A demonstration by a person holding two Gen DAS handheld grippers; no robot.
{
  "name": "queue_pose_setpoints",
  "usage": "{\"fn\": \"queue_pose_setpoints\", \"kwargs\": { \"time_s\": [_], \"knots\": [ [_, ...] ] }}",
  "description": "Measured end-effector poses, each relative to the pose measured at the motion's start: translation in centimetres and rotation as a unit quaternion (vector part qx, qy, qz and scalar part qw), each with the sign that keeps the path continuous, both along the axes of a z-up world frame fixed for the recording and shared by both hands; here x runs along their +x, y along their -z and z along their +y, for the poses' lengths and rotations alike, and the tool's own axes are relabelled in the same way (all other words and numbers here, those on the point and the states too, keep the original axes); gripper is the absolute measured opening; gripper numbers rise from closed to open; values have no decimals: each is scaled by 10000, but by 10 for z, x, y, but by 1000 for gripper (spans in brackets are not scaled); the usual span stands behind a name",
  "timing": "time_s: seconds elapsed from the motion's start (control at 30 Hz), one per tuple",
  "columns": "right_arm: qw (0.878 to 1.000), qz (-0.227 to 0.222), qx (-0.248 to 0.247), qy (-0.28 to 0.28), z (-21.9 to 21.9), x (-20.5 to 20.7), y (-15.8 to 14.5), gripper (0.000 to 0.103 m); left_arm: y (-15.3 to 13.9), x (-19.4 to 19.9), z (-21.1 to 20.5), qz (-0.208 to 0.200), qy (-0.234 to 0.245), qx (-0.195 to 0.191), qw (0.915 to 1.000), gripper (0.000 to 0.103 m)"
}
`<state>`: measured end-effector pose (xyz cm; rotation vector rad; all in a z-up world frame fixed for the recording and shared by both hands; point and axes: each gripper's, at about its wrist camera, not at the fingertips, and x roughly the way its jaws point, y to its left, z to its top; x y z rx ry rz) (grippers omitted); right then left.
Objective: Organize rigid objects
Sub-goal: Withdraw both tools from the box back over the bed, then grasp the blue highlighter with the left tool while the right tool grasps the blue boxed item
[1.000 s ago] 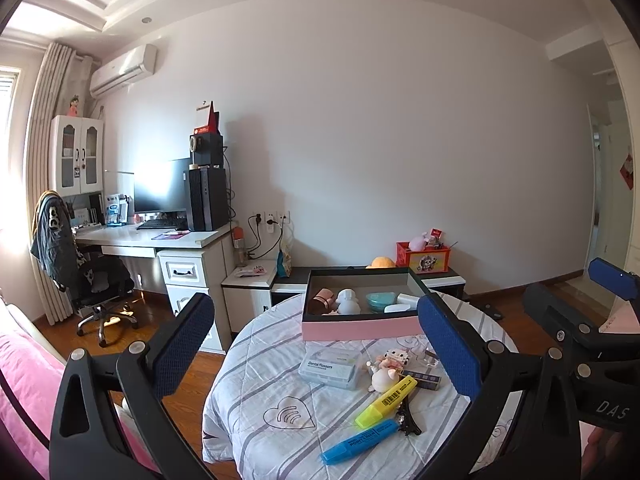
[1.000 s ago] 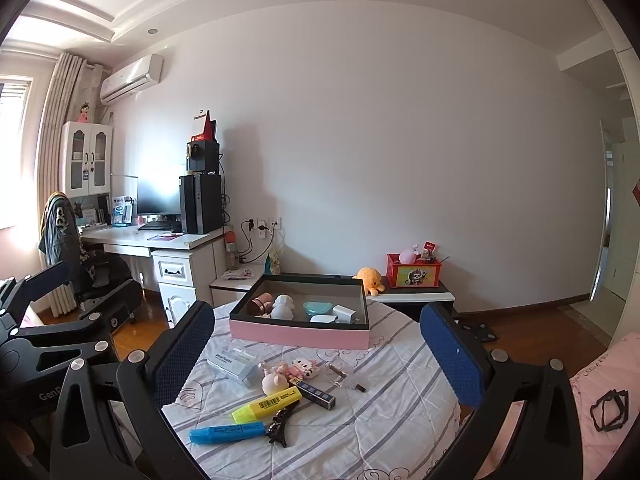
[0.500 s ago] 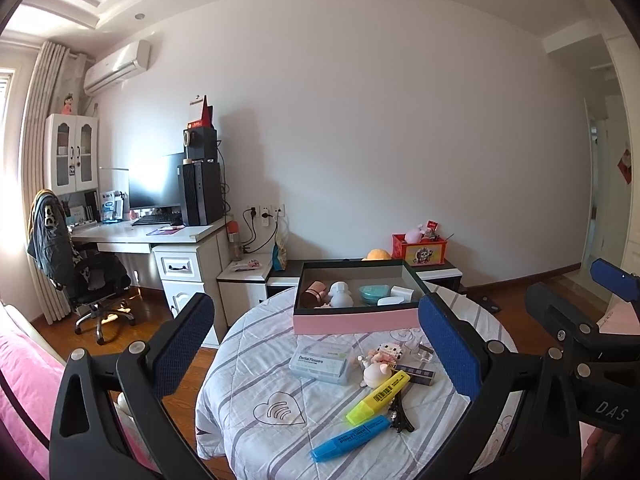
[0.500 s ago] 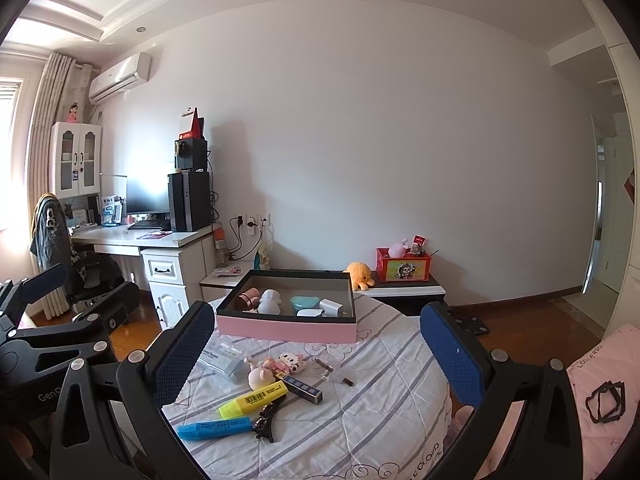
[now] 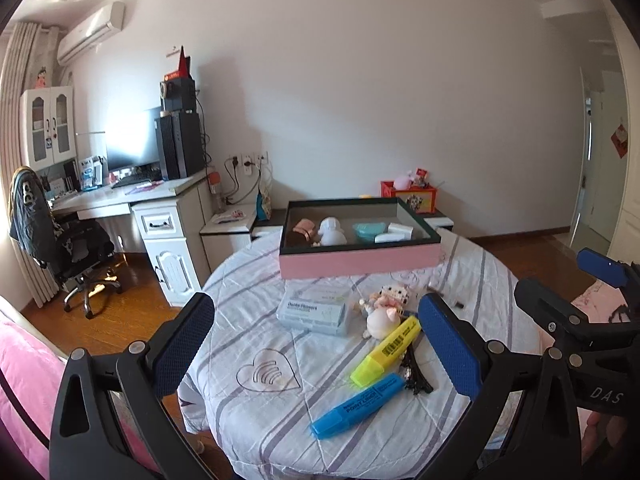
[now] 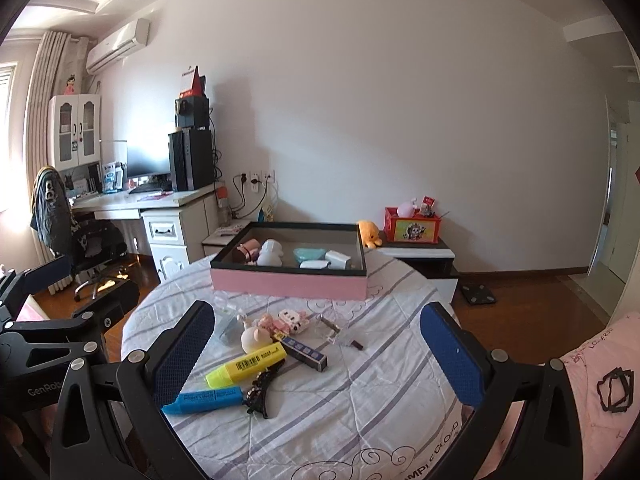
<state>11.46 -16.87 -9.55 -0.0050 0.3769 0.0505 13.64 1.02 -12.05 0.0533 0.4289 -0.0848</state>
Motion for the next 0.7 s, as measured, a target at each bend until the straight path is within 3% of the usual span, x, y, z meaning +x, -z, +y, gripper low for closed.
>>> {"fn": "queue_pose_setpoints", "kwargs": {
  "time_s": [0.27,0.5,0.6,0.7],
  "knots": [
    [9962,861,-134,87,-4,37,60,103,70,23,2,900,403,336,9946,103],
    [9927,1193,-151,127,-6,51,83,103,108,32,-8,1354,833,691,9849,102],
    [9916,1274,-158,132,-6,57,89,103,121,40,-11,1534,887,726,9815,92],
    [9904,1370,-155,116,-5,63,96,103,123,46,-8,1600,1084,464,9801,78]
  ]
}}
